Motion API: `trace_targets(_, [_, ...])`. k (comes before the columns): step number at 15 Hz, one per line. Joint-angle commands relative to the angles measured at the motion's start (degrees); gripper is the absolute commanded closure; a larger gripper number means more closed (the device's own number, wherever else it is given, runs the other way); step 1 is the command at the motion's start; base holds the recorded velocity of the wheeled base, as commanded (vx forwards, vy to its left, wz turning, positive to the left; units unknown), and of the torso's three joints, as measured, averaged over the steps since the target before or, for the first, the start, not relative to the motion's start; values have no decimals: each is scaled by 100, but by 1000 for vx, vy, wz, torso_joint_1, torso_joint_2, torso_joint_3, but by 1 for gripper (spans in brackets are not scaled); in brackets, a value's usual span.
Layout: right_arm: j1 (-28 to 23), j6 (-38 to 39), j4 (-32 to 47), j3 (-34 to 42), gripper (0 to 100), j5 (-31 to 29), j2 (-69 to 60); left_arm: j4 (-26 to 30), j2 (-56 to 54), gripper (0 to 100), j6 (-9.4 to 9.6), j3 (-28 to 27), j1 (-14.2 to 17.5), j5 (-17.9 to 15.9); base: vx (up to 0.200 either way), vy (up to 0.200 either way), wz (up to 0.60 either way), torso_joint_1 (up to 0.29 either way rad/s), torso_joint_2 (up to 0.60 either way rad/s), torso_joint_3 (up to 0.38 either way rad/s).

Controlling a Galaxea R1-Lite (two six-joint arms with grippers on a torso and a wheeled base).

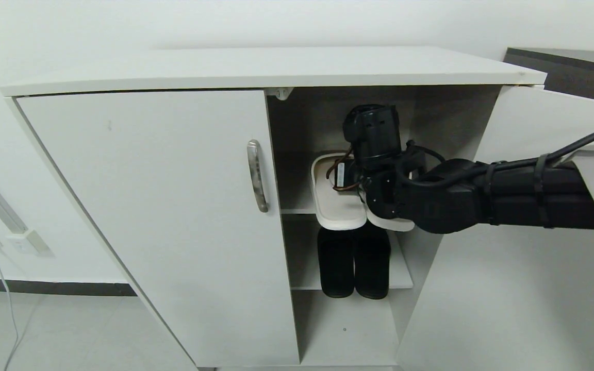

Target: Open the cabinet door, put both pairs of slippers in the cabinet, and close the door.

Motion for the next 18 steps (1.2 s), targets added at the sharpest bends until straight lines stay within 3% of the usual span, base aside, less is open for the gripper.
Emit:
trace_targets(1, [-50, -7, -15, -254, 100, -3, 250, -7, -1, 100, -4, 1, 2, 2, 0, 0, 0, 0, 0, 0])
trace_targets(8, [-190, -280, -23, -931, 100, -55, 672, 2, -1, 100, -4, 1, 2, 19, 0, 0, 0, 0, 0, 0])
trace_targets(18, [-234, -701, -507, -939, 100, -240, 874, -7, -1, 100, -4, 1, 2, 37, 0, 0, 0, 0, 0, 0])
